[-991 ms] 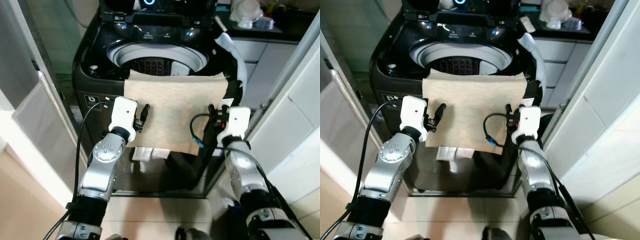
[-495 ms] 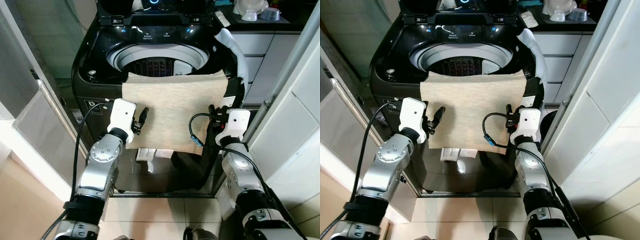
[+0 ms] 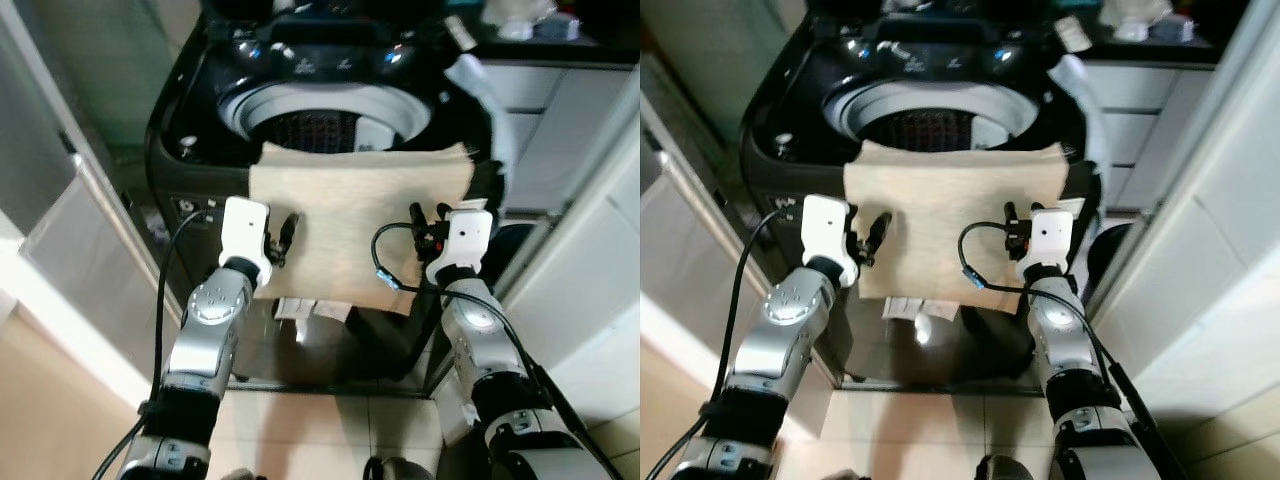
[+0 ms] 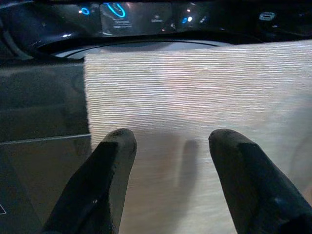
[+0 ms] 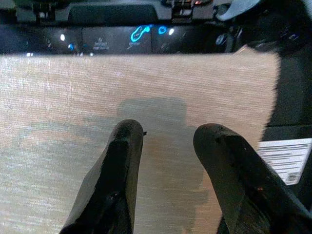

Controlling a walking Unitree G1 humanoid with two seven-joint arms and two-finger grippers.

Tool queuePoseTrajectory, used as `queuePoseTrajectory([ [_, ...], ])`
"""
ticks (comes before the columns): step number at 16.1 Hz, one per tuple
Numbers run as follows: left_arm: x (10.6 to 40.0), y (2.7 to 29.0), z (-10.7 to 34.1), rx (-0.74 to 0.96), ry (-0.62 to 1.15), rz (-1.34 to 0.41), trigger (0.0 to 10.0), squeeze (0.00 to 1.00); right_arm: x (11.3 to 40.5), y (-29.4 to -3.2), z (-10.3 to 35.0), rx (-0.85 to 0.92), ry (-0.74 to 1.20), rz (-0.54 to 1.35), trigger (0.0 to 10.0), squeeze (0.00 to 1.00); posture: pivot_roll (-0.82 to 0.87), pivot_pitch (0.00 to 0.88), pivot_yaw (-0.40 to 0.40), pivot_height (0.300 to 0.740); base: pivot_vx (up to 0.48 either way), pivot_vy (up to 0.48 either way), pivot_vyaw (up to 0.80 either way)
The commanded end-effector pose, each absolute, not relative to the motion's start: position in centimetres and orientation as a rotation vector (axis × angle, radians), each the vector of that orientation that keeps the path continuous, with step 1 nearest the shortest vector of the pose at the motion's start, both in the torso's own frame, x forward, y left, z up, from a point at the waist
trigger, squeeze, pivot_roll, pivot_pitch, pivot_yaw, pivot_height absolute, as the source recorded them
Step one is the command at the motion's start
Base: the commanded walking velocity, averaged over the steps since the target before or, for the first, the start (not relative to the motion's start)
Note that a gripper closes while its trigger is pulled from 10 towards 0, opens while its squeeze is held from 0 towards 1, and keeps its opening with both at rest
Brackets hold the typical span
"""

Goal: Clothes washing

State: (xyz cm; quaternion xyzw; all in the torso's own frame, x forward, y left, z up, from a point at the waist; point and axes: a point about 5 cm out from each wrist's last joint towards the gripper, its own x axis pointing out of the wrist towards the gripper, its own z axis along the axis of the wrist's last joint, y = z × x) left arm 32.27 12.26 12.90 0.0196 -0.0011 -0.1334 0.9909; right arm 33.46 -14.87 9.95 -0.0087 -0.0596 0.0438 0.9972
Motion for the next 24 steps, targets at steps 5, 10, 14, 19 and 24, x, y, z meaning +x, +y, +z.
queuePoseTrajectory([
  [5, 32.5, 12.2, 12.6, 0.039, 0.006, -0.266, 10.0, 0.00, 33.6, -14.9, 9.7, -0.043, -0.095, 0.102, 10.0, 0.00, -0.07, 0.000, -0.008, 0.724, -0.253, 0.000, 0.00],
  [10, 32.7, 12.1, 13.0, 0.041, -0.015, -0.273, 10.0, 0.00, 33.7, -14.9, 9.5, -0.046, -0.074, 0.106, 10.0, 0.00, -0.07, 0.000, -0.009, 0.724, -0.050, 0.000, 0.00],
  [14, 32.4, 11.8, 13.0, 0.027, -0.031, -0.310, 10.0, 0.00, 33.6, -14.8, 9.3, -0.040, -0.067, 0.122, 10.0, 0.00, -0.07, 0.000, -0.008, 0.724, 0.000, 0.000, -0.70],
  [19, 32.2, 11.3, 12.8, 0.029, -0.031, -0.354, 10.0, 0.00, 33.2, -15.0, 8.8, -0.025, -0.054, 0.134, 10.0, 0.00, -0.08, 0.000, -0.007, 0.724, 0.000, 0.480, -0.67],
  [24, 32.3, 11.2, 12.7, 0.022, -0.024, -0.356, 10.0, 0.00, 33.3, -15.0, 8.9, -0.024, -0.053, 0.134, 10.0, 0.00, -0.09, 0.000, -0.005, 0.724, 0.000, 0.374, -0.65],
])
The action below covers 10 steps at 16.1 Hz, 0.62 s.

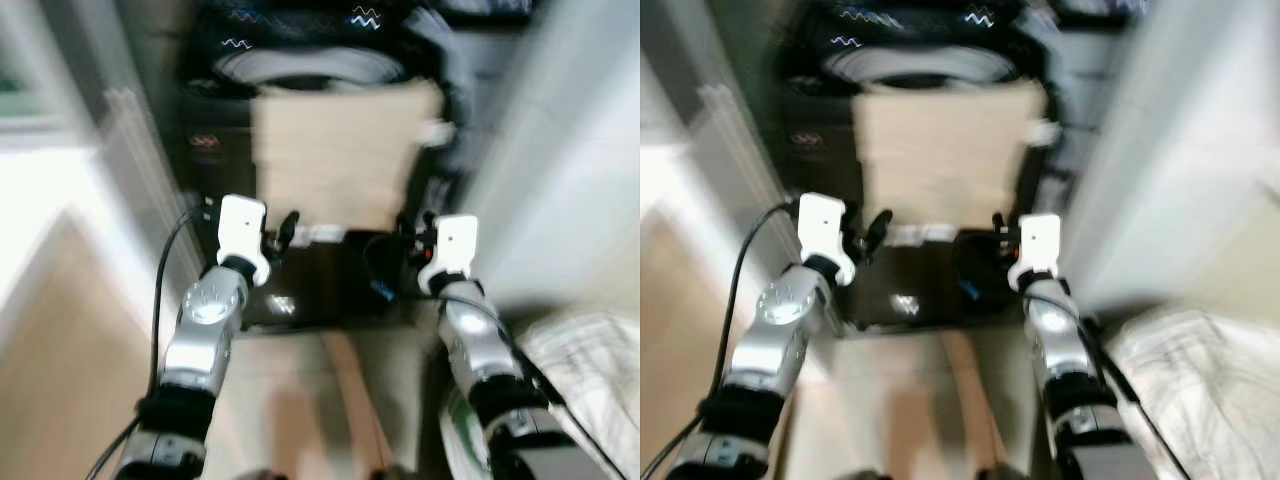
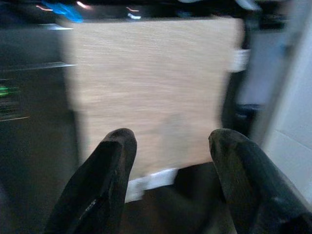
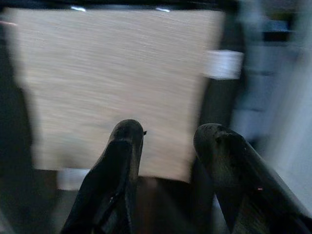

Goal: Clothes washing

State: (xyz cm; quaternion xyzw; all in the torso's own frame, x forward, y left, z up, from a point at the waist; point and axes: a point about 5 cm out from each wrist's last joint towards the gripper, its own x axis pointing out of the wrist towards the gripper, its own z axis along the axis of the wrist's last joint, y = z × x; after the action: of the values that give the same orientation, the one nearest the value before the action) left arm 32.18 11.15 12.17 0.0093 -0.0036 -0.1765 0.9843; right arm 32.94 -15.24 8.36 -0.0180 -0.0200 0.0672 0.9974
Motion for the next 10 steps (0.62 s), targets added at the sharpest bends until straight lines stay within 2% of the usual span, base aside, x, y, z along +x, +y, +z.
queuePoseTrajectory([
  [1, 32.4, 11.2, 12.5, 0.049, -0.016, -0.352, 10.0, 0.00, 33.3, -15.1, 8.8, -0.023, -0.053, 0.132, 10.0, 0.00, -0.09, 0.000, -0.002, 0.724, 0.000, 0.000, -0.65],
  [7, 32.5, 10.5, 12.6, 0.101, -0.024, -0.404, 10.0, 0.00, 33.0, -15.7, 8.8, -0.027, -0.065, 0.099, 10.0, 0.00, -0.11, 0.000, 0.013, 0.724, 0.000, 0.000, -0.63],
  [9, 32.6, 10.5, 12.6, 0.071, -0.018, -0.399, 10.0, 0.00, 32.8, -17.3, 9.5, 0.004, -0.123, -0.035, 10.0, 0.00, -0.11, 0.000, 0.016, 0.724, 0.000, 0.000, -0.58],
  [10, 32.8, 12.1, 12.0, 0.053, -0.003, -0.331, 10.0, 0.00, 31.8, -18.7, 9.2, -0.012, -0.125, -0.083, 10.0, 0.00, -0.11, 0.000, 0.016, 0.724, 0.000, 0.000, -0.55],
])
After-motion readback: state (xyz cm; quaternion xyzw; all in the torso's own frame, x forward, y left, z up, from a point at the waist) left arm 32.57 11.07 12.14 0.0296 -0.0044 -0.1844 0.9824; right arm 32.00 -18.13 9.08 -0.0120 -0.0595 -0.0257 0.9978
